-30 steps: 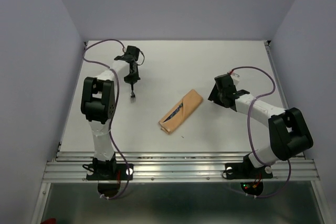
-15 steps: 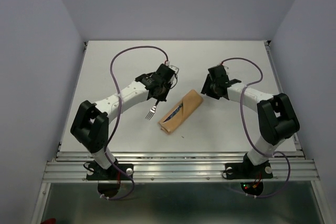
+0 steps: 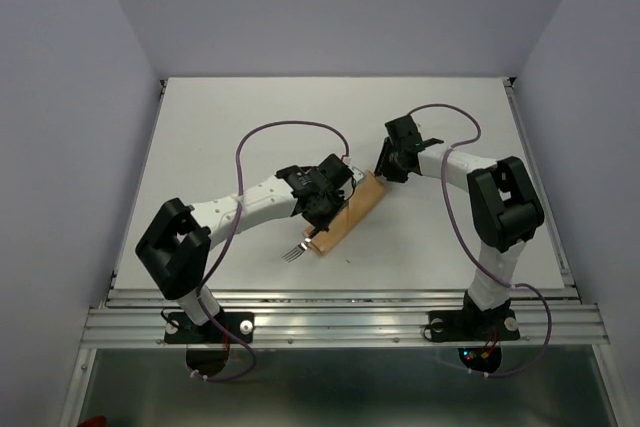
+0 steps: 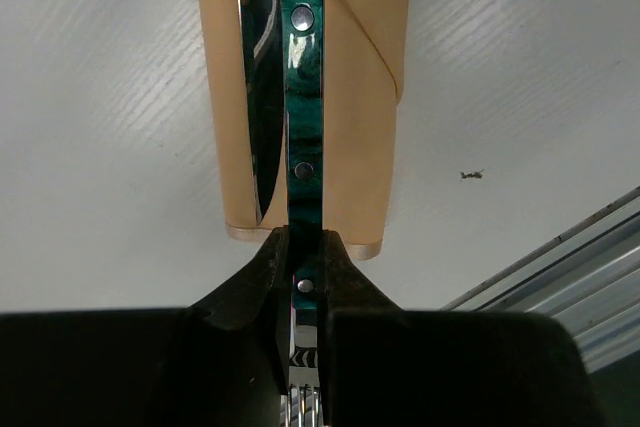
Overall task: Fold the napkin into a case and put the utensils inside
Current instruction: Insert the fork into the folded napkin.
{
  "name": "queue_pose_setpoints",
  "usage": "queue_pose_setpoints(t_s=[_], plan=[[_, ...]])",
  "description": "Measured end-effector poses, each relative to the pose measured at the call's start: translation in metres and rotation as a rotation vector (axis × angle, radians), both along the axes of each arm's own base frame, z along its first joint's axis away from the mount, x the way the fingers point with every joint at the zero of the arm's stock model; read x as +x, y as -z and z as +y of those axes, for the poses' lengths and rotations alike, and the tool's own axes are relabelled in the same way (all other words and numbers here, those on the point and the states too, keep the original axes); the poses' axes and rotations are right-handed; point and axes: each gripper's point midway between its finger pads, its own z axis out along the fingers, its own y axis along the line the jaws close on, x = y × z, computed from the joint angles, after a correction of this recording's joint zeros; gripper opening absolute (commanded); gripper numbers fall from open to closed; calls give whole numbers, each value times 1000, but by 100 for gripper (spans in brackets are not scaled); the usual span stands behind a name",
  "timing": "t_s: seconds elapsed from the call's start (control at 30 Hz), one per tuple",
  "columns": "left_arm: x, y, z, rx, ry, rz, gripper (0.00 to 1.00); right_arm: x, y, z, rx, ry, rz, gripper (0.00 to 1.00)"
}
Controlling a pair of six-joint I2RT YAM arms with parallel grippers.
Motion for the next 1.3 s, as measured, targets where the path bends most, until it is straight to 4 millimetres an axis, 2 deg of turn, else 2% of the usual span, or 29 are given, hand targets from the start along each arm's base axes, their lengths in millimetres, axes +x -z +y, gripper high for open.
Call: queue_pose_setpoints(t_s=[0.03, 0.13, 0.23, 0.33, 0.7, 0.83, 1.17, 1.3], plan=[[-1, 3, -1, 6, 3, 6, 0, 4, 4, 2, -1, -2, 9, 38], [-5, 18, -1, 45, 12, 37, 0, 7, 8, 4, -1, -4, 19, 33], [-7, 35, 3, 98, 11, 67, 0, 6, 9, 4, 0, -2, 22, 33], [-9, 43, 5, 121, 14, 82, 0, 6, 9, 5, 3, -1, 22, 33], [-13, 51, -9, 133, 50, 90, 0, 6, 10, 6, 9, -3, 20, 33], [-4, 54, -19, 139, 58, 85, 0, 7, 10, 6, 14, -5, 16, 33], [25, 40, -57, 95, 88, 38, 0, 5, 10, 6, 23, -7, 0, 33], [32, 38, -66, 89, 92, 31, 0, 4, 10, 6, 24, -8, 0, 33]])
